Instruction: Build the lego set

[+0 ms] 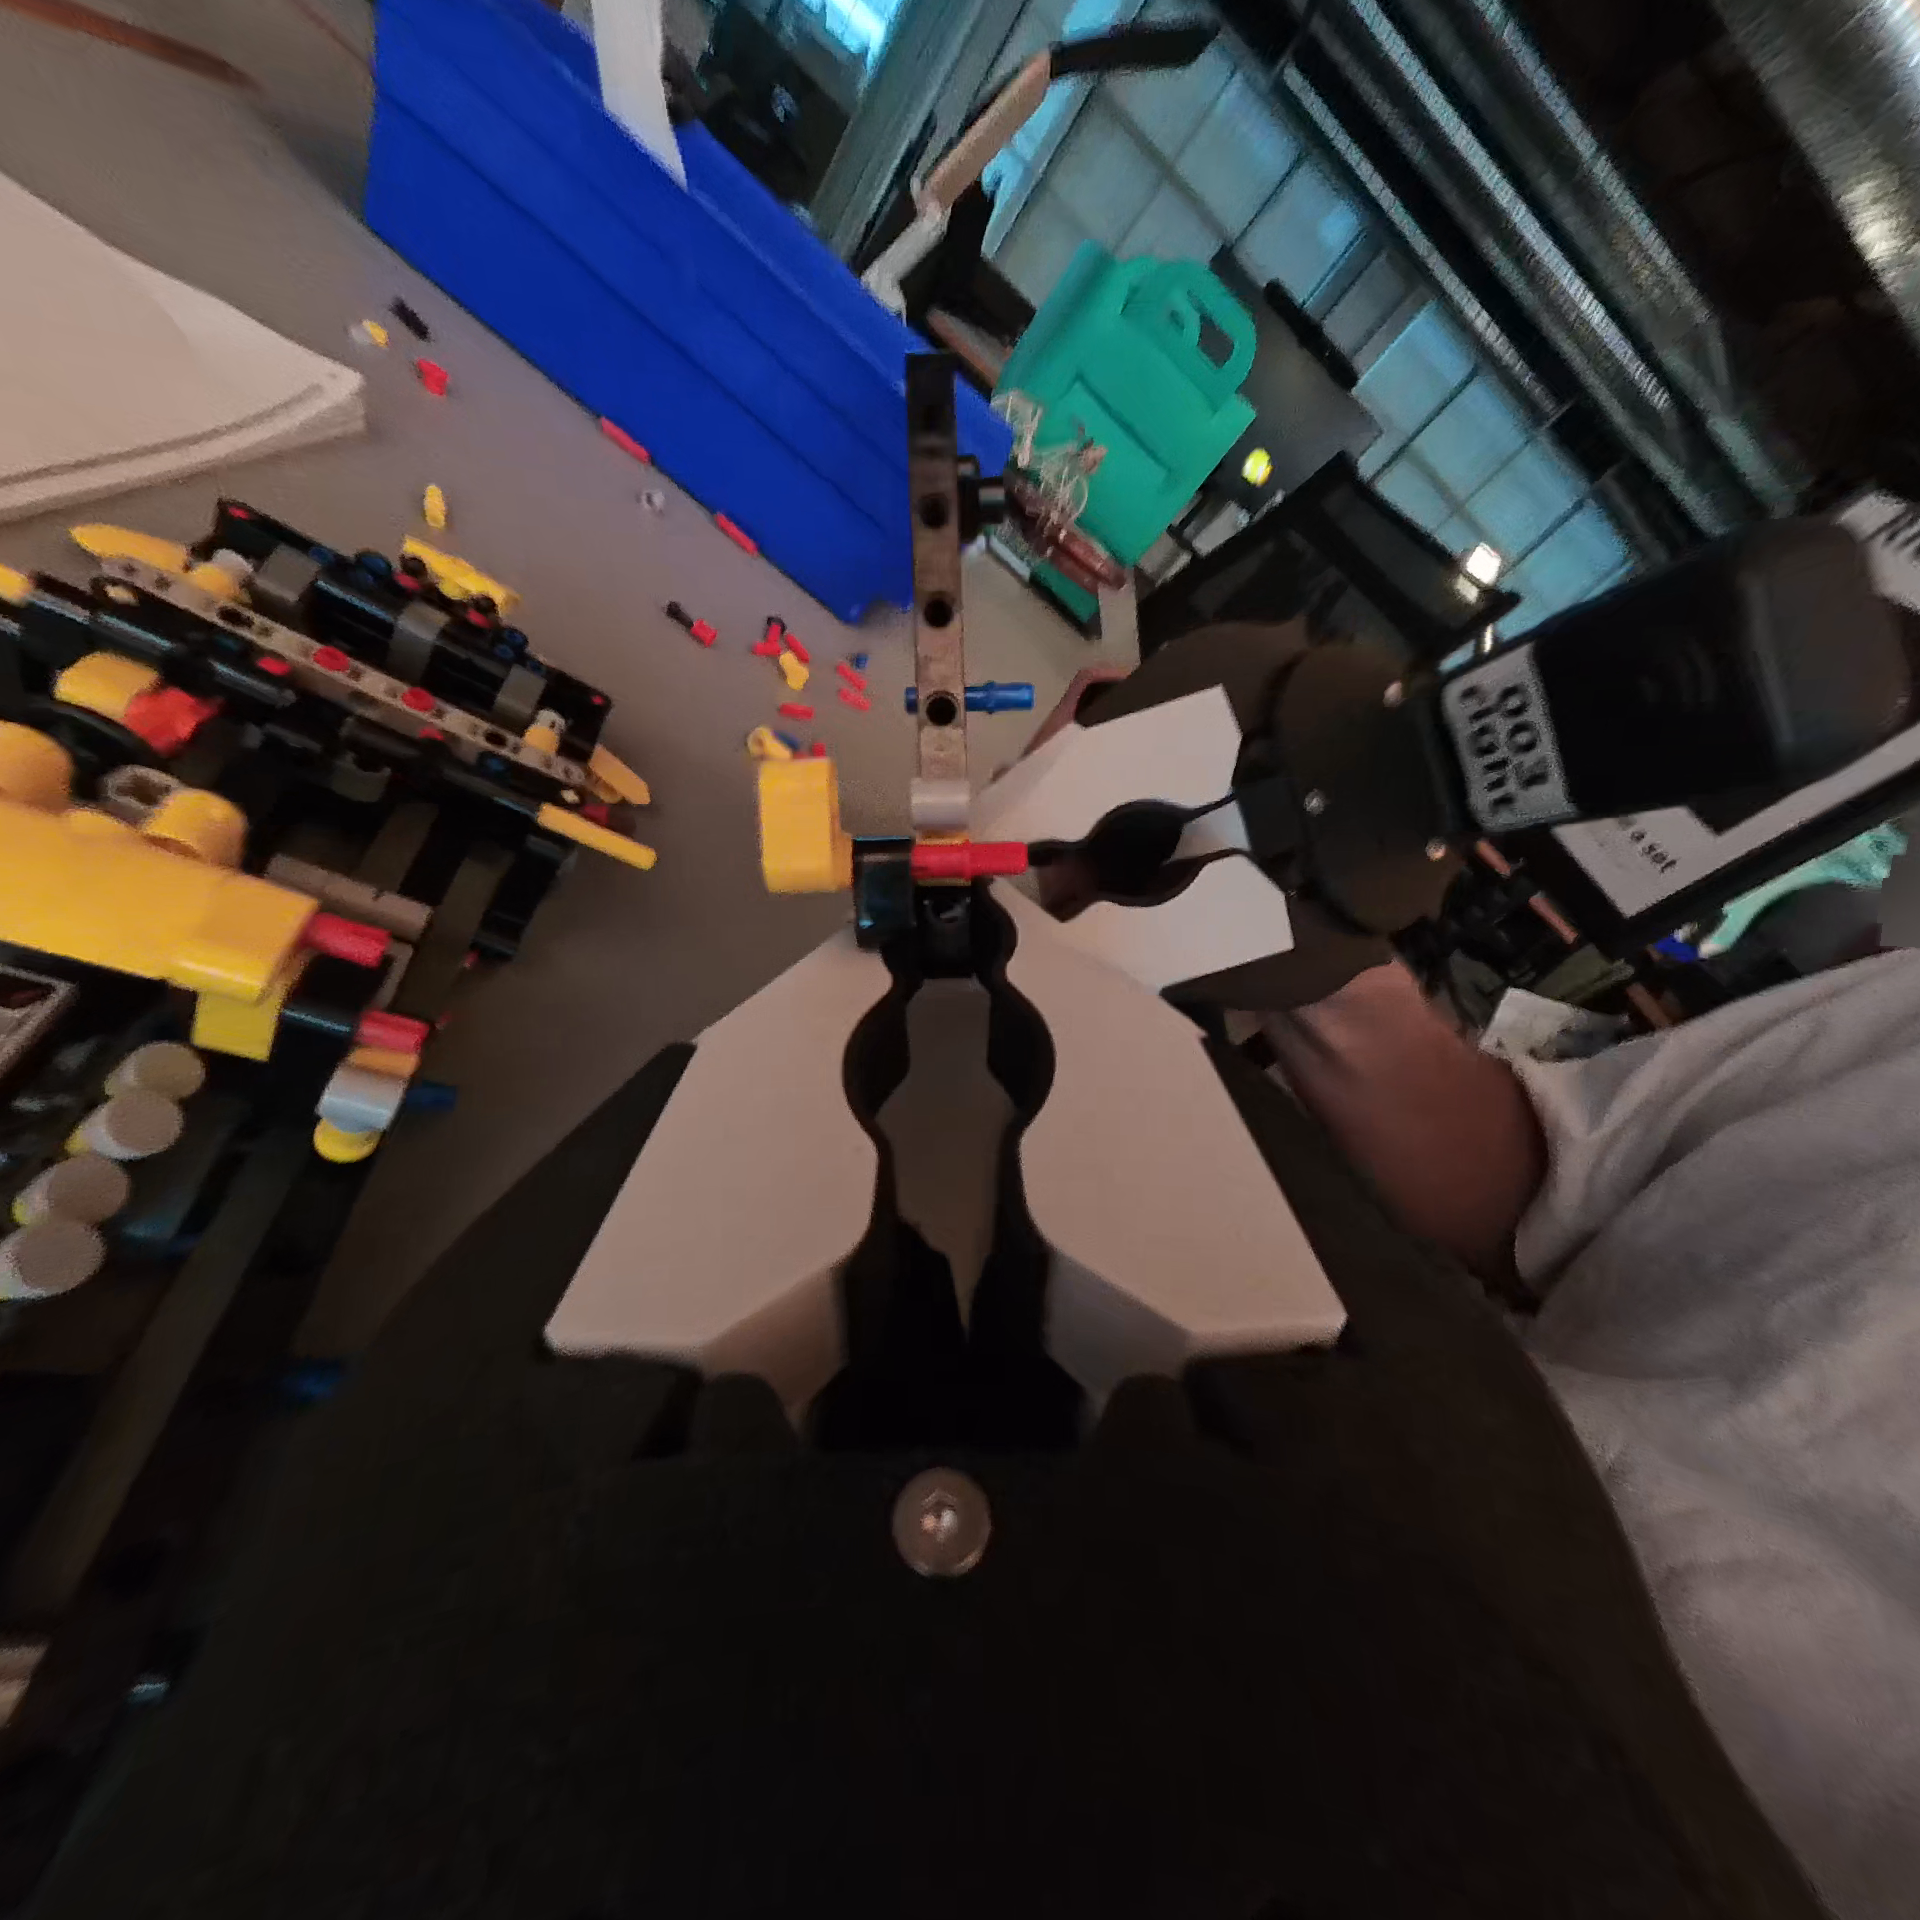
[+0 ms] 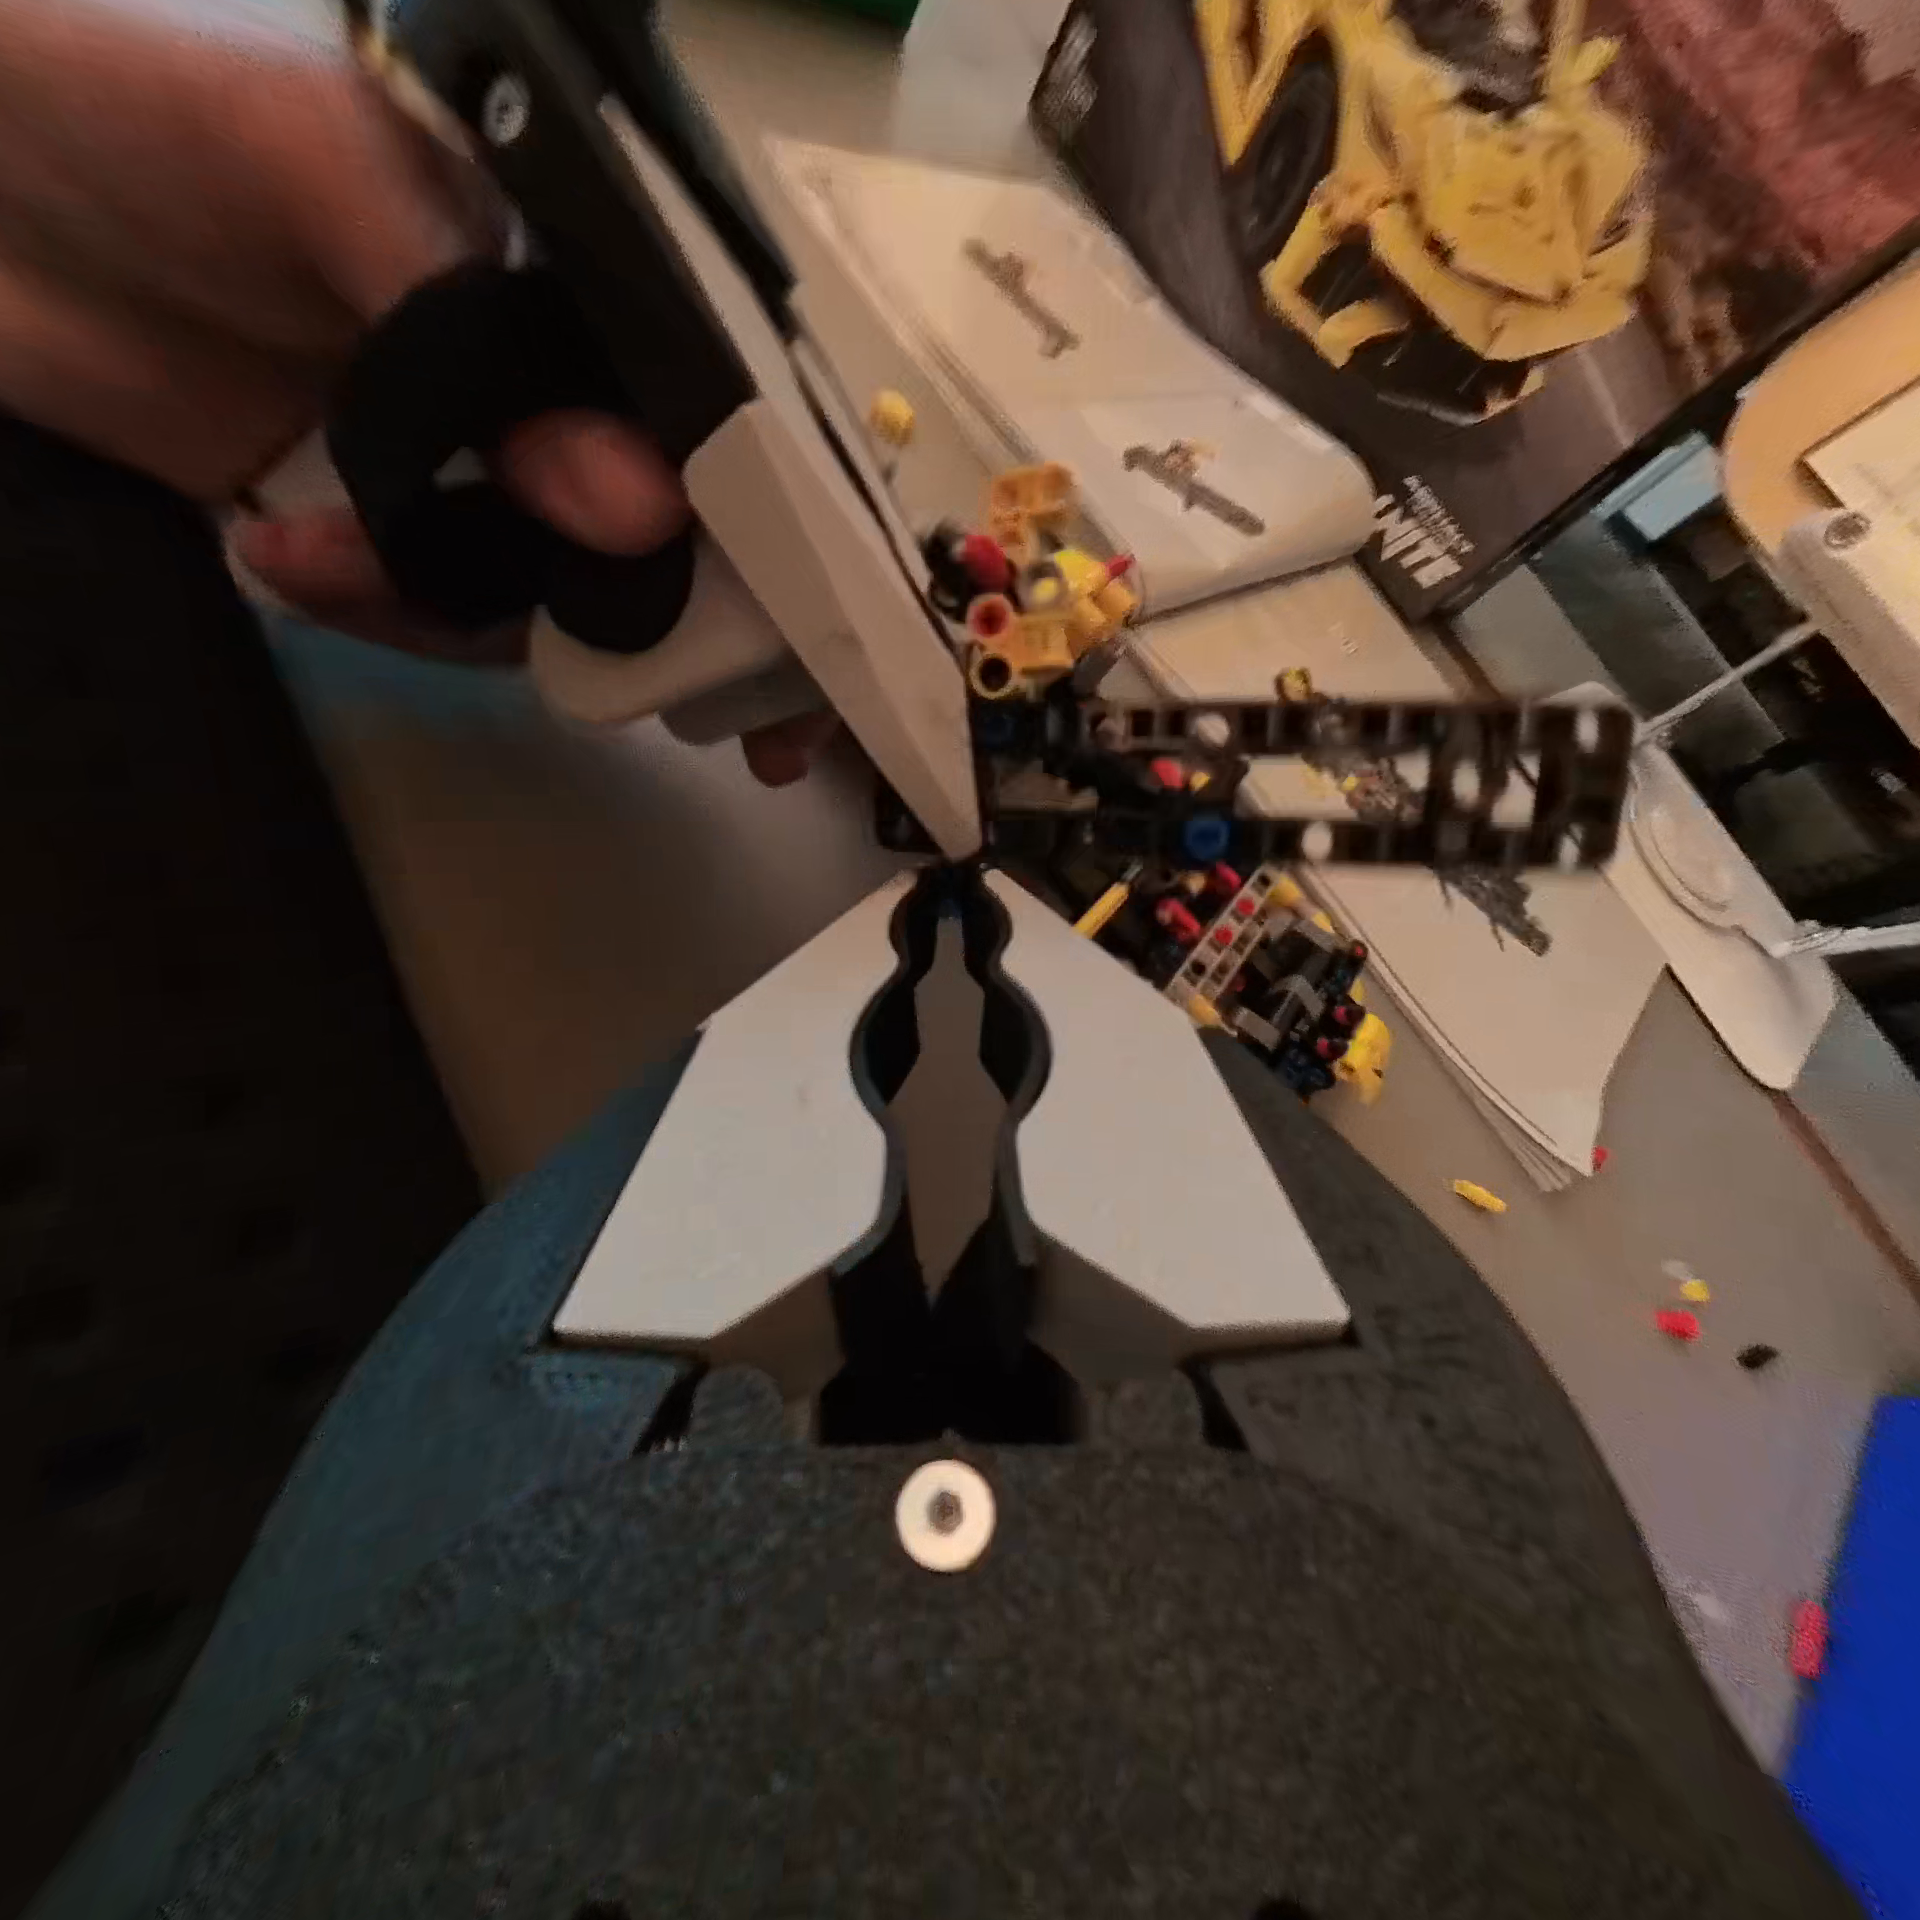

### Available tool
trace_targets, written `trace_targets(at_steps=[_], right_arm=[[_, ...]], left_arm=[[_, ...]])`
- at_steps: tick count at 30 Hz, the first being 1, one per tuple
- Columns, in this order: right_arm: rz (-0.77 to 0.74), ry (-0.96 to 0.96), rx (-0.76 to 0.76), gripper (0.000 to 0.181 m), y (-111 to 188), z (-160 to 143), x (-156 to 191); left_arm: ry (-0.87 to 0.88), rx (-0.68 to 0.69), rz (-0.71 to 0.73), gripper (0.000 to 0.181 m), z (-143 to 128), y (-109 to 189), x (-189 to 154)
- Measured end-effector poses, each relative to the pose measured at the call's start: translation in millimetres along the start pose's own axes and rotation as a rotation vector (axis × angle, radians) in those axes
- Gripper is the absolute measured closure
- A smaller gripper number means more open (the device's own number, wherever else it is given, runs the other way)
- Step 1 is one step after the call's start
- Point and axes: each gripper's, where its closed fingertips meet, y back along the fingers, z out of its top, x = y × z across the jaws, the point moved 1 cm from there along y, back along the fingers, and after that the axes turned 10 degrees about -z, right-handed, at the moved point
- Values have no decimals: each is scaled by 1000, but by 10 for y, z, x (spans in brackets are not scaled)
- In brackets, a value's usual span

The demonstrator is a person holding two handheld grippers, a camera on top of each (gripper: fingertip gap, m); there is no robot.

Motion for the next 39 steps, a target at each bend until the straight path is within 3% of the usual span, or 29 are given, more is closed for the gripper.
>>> trace_targets(at_steps=[4, 9, 19, 30, 33, 37, 39], right_arm=[[33, -362, -211, 177, 109, 222, -179], [175, -660, -537, 178, 319, 540, -303], [26, -433, -451, 178, 176, 469, -244], [-12, -405, -393, 178, 154, 394, -234], [-20, -409, -388, 179, 196, 394, -279], [11, -373, -216, 178, 327, 136, -455], [107, -350, -73, 178, 418, -121, -462]], left_arm=[[94, -187, 20, 174, 248, 226, 139], [205, -152, -132, 174, 142, 71, -19], [277, -177, -242, 175, 157, 54, -129], [285, -248, -250, 175, 257, 139, -102], [218, -208, -164, 174, 215, 127, -45], [107, -203, -77, 174, 266, 166, -13], [91, -171, -66, 174, 216, 119, -26]])
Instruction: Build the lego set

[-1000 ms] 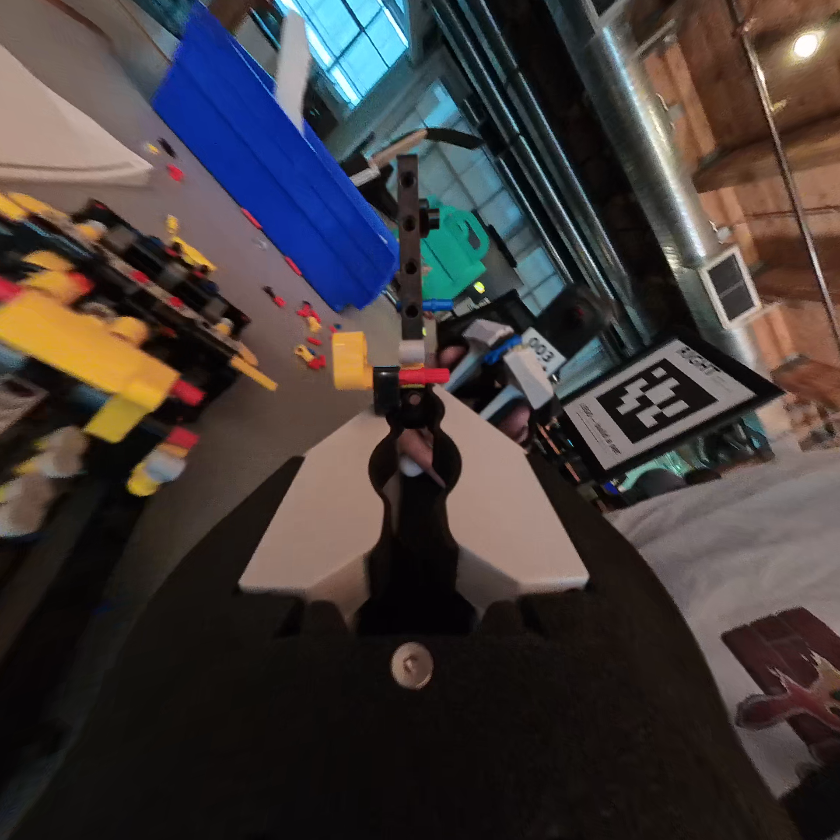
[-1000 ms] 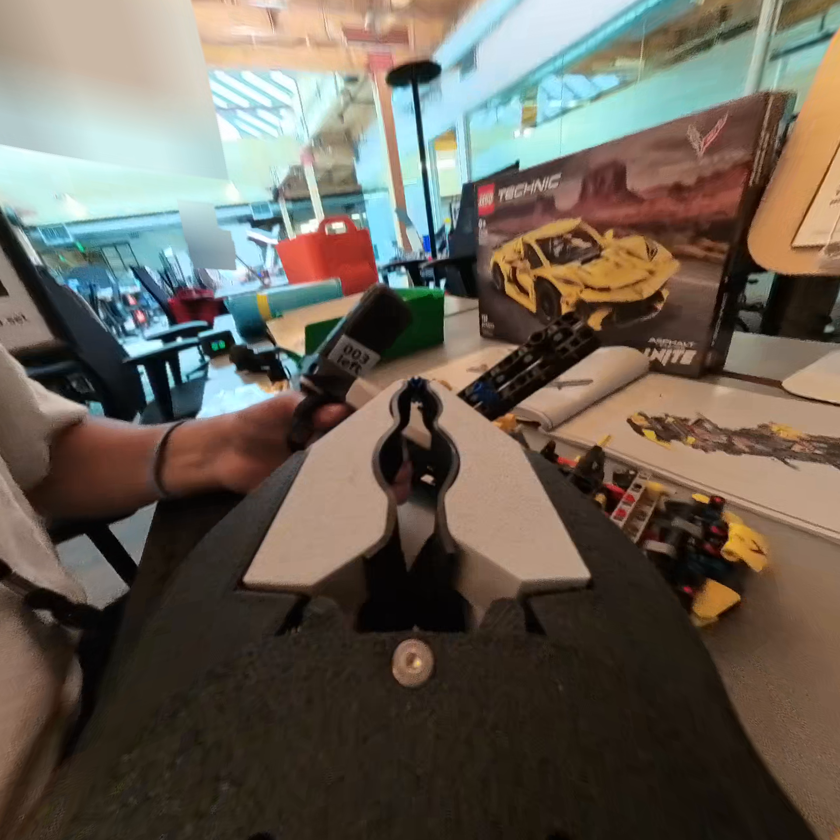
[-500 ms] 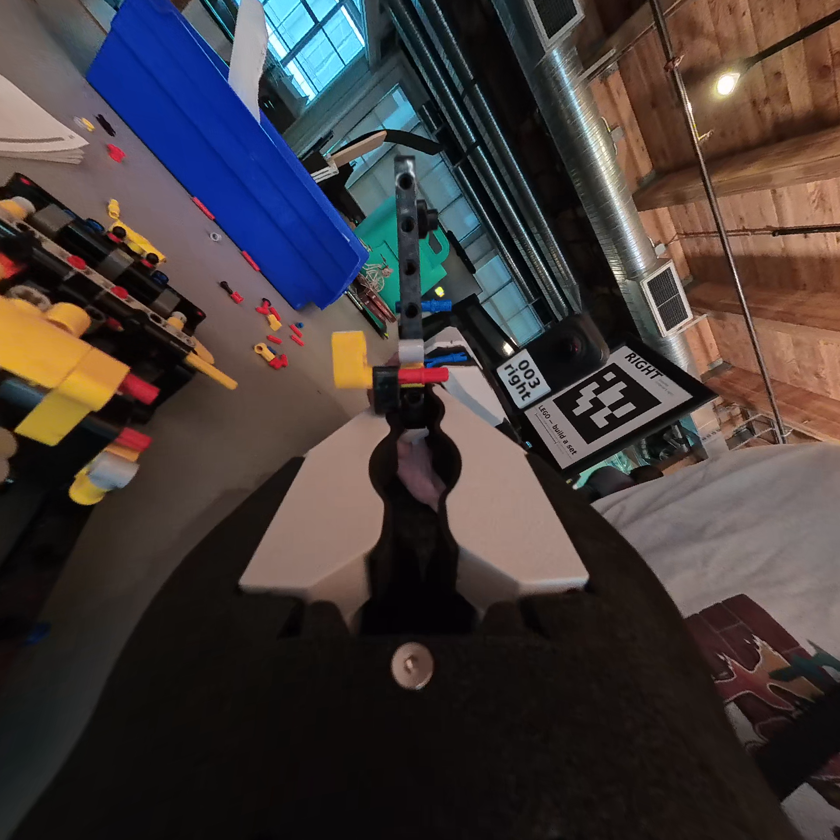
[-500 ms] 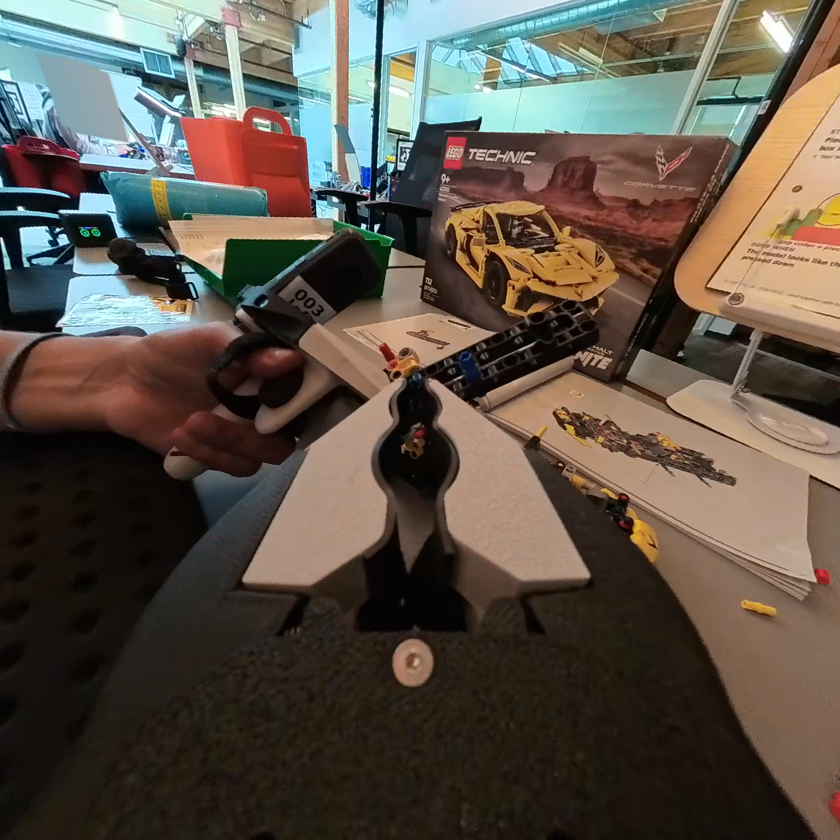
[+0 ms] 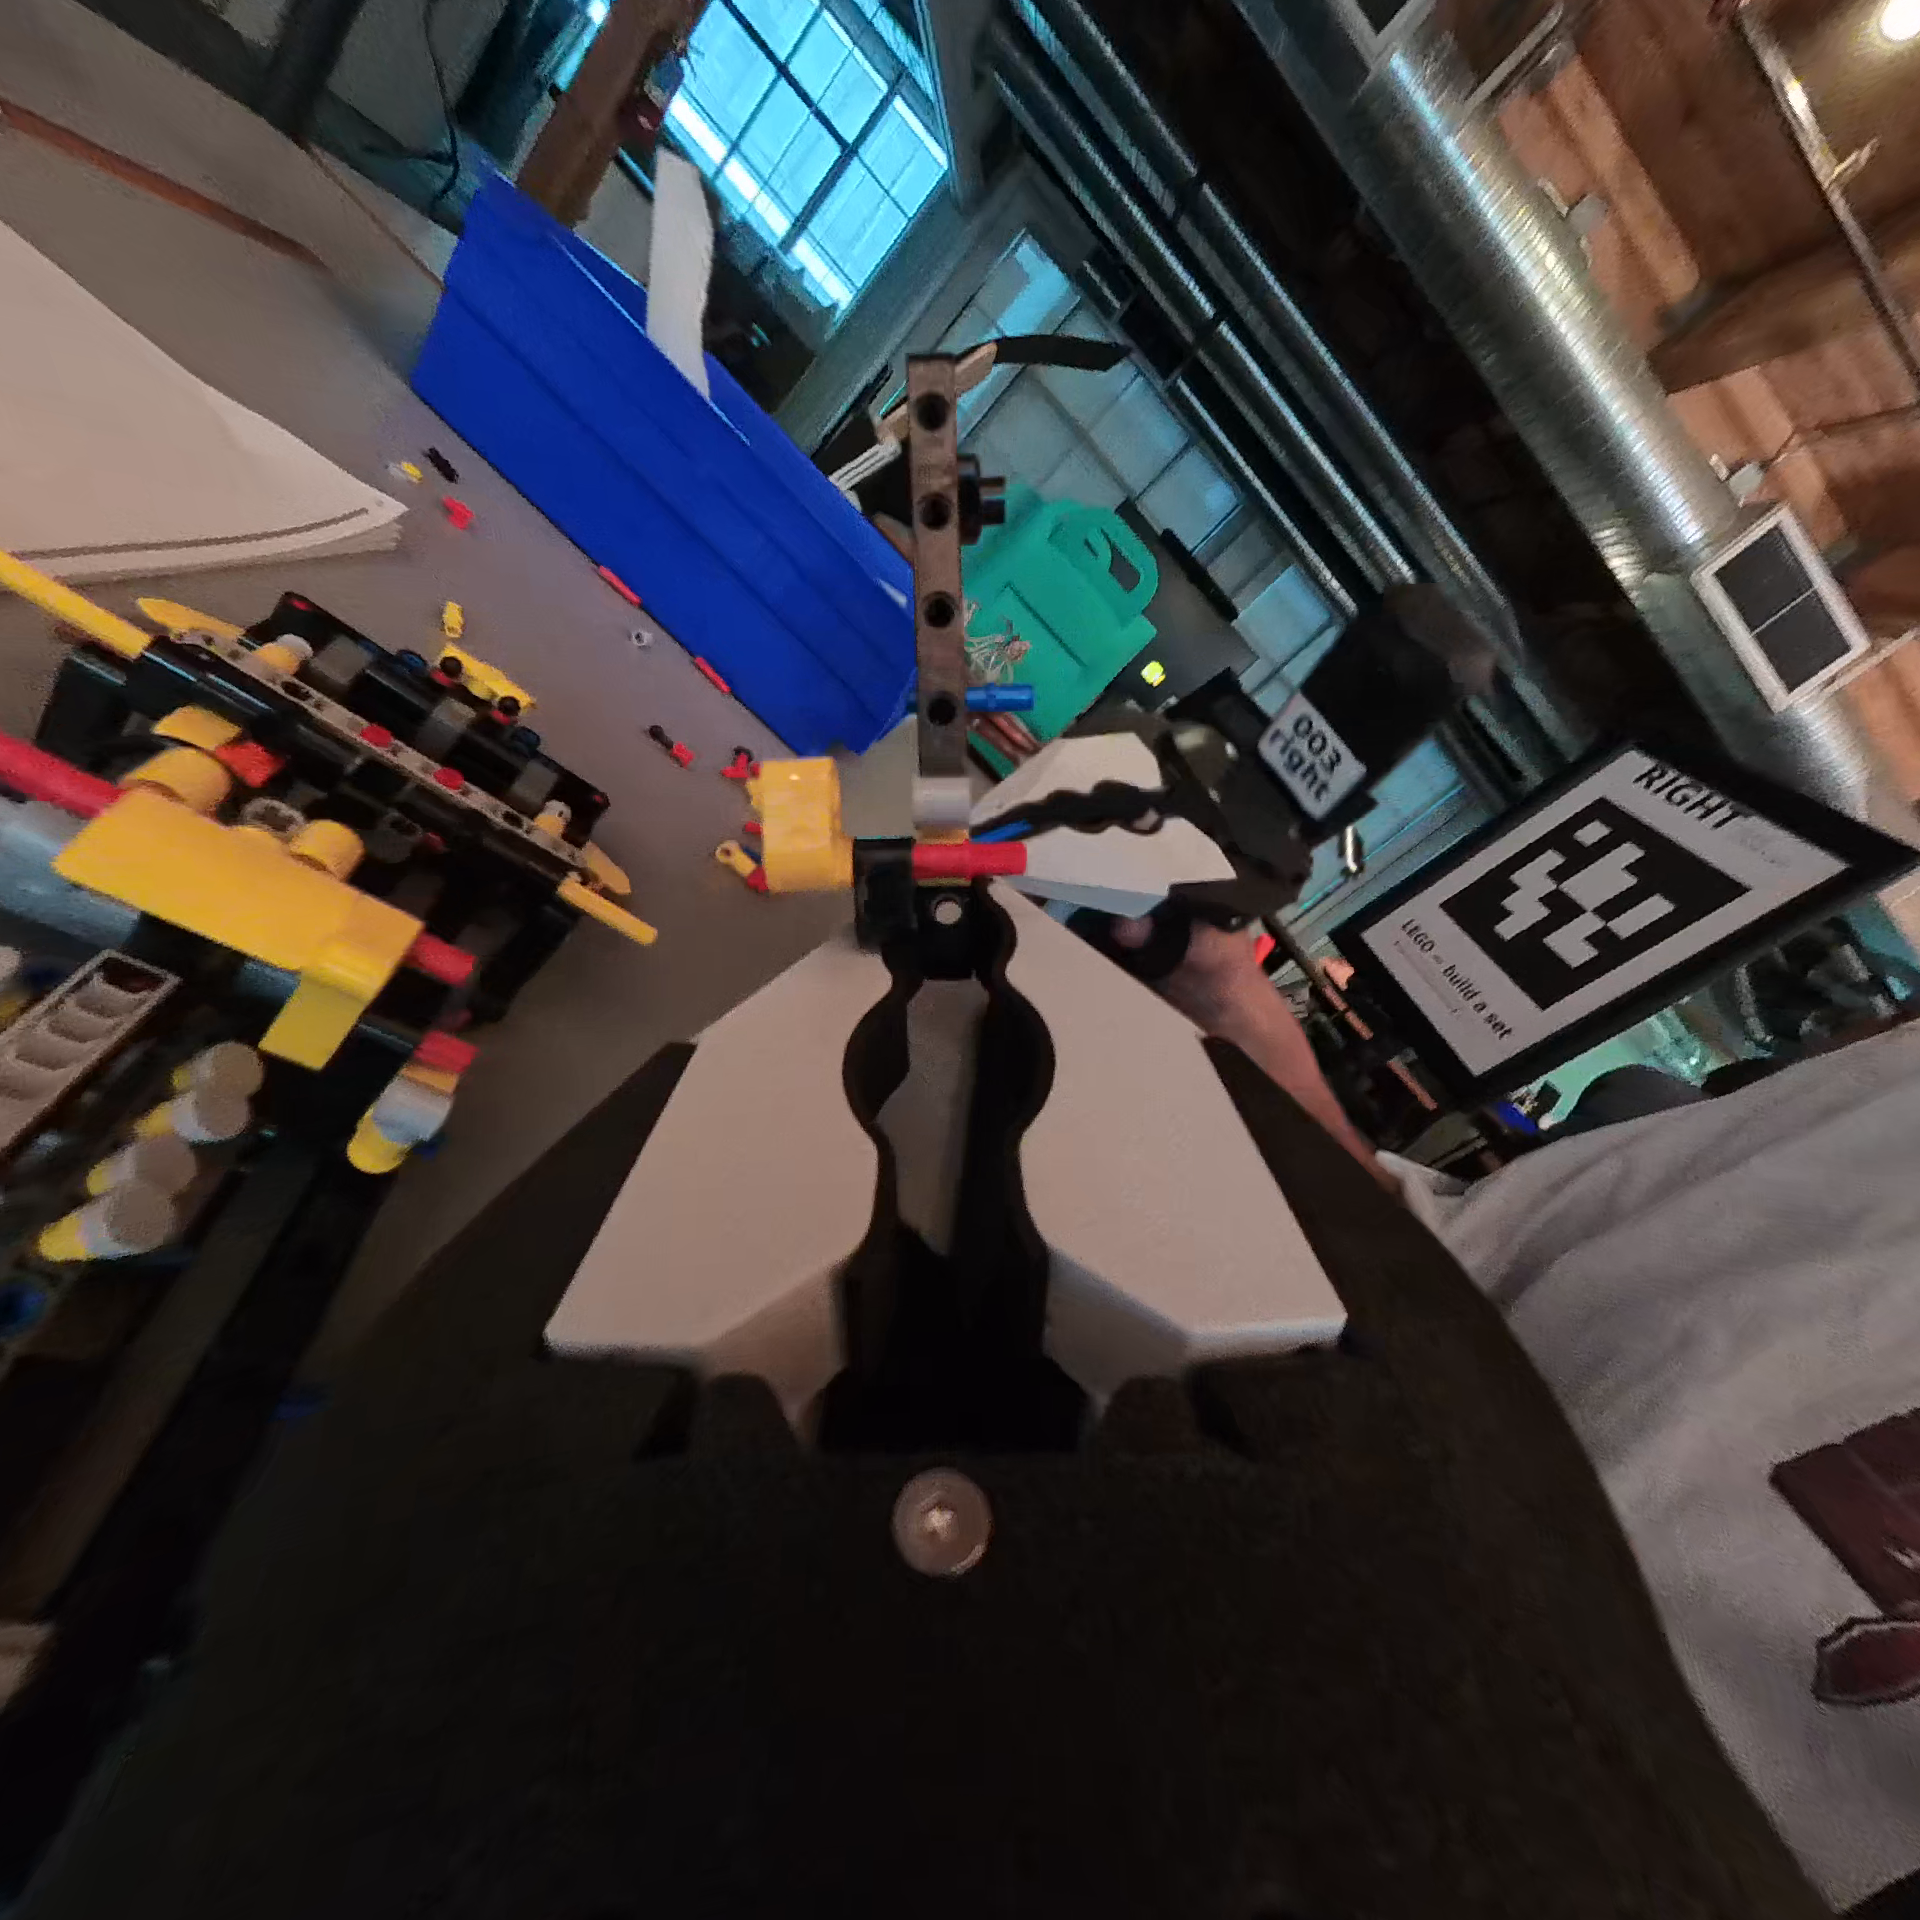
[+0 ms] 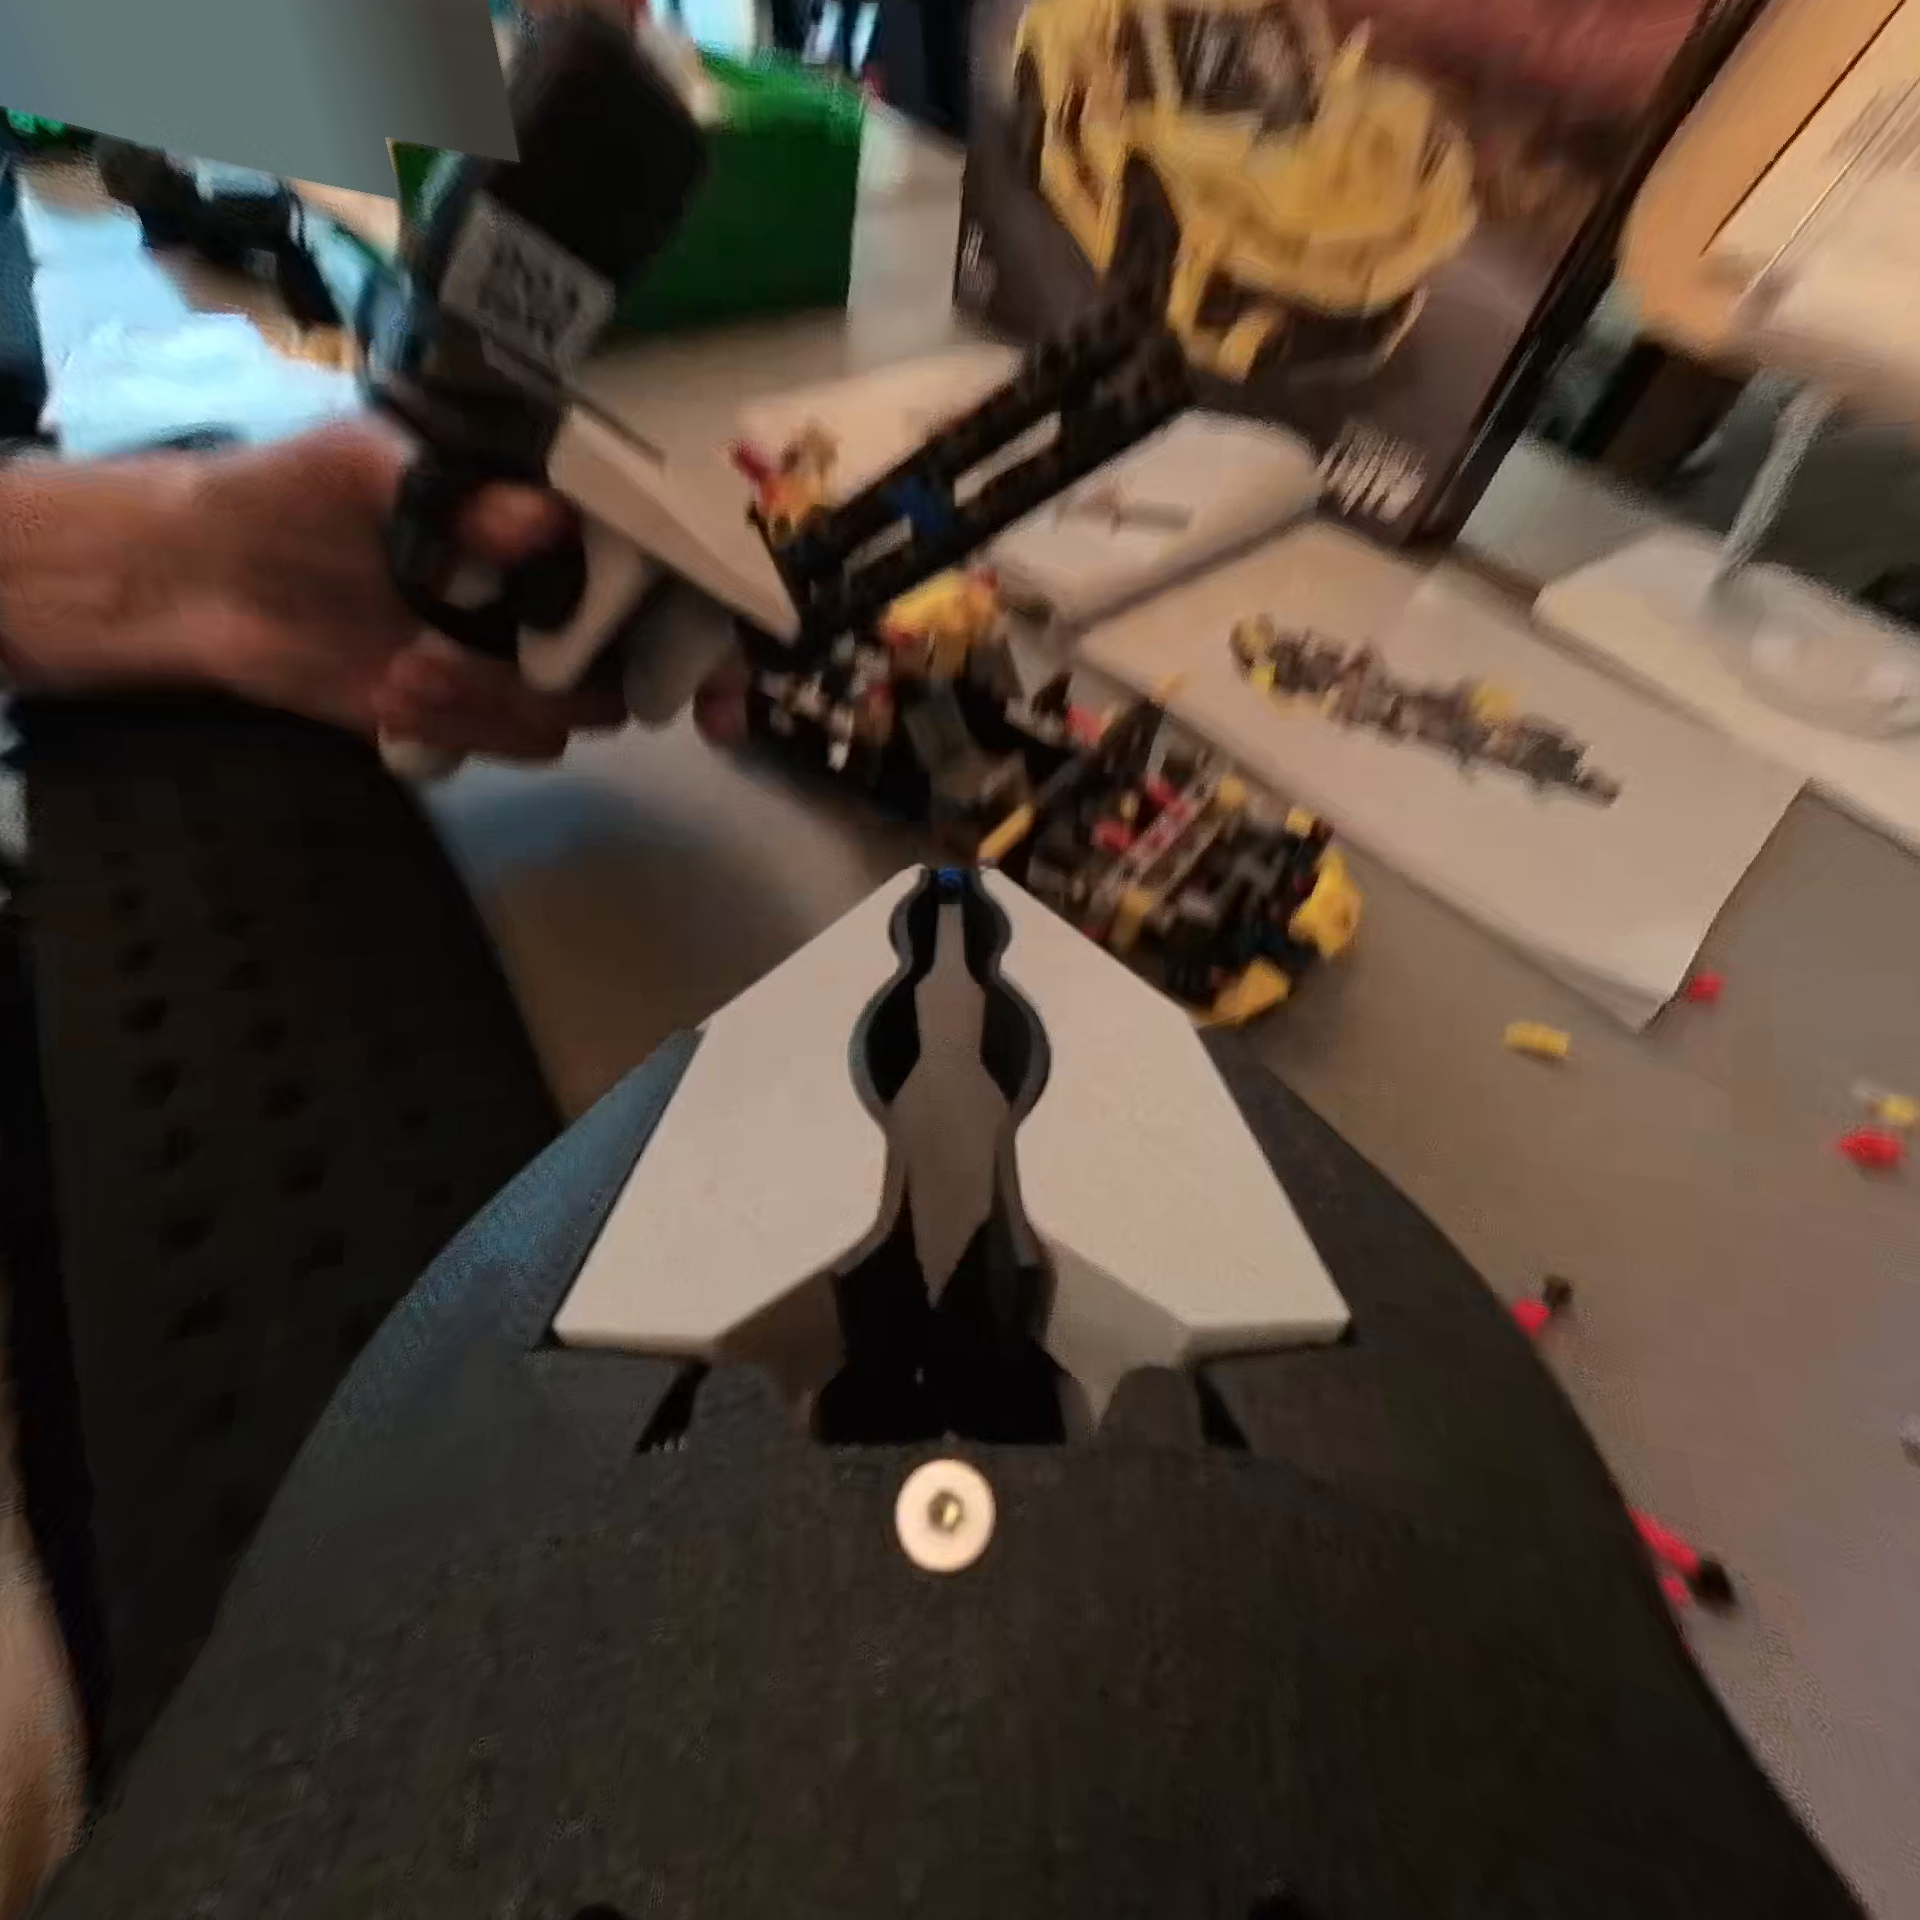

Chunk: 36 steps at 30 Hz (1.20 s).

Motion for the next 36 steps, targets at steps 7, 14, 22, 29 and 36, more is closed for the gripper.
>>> trace_targets(at_steps=[7, 14, 22, 29, 36], right_arm=[[15, -17, 456, 178, 495, -845, -372], [1, 49, 818, 178, 942, -1358, -595], [3, 95, 857, 178, 937, -1441, -599], [9, 98, 869, 172, 950, -1451, -594], [-4, 136, 864, 172, 979, -1397, -626]], left_arm=[[-35, 72, 45, 174, -106, -35, 36], [-16, 79, 38, 173, -130, -50, 35], [-4, 80, 29, 174, -135, -52, 30], [1, 78, 22, 173, -138, -57, 21], [-1, 79, 23, 174, -140, -58, 21]])
